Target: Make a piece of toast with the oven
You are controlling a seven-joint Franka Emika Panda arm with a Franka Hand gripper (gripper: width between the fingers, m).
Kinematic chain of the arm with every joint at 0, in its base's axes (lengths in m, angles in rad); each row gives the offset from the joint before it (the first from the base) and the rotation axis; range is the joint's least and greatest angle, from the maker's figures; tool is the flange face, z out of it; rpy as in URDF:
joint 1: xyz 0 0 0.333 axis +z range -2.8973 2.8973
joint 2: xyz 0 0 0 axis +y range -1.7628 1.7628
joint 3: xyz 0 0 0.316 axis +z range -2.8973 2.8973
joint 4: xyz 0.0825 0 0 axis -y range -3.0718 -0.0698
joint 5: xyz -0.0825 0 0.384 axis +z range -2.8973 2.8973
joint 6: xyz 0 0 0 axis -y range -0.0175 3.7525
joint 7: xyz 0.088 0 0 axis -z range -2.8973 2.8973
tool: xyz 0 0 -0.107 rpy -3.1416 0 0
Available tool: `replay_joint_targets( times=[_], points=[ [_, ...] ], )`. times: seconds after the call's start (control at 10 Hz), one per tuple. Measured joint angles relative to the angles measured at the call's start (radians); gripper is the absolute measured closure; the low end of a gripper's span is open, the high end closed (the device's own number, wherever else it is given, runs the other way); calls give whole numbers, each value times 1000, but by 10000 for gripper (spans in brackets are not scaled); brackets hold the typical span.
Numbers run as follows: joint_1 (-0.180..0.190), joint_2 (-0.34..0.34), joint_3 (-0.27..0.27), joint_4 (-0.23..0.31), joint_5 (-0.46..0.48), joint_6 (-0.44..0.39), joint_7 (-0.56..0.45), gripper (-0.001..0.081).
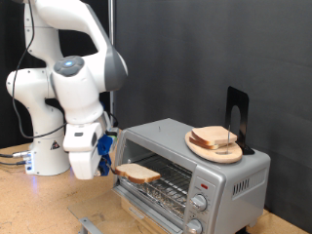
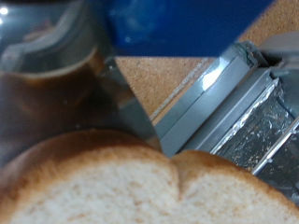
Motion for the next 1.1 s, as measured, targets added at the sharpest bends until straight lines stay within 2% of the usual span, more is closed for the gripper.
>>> replay_joint_targets(
  times=[0.3,0.9,1.1],
  points=[
    [17,4,41,12,-77,-3,71,403],
    [25,45,83,70,-82,-54,163,403],
    [25,50,83,62,-86,-54,153,403]
  ],
)
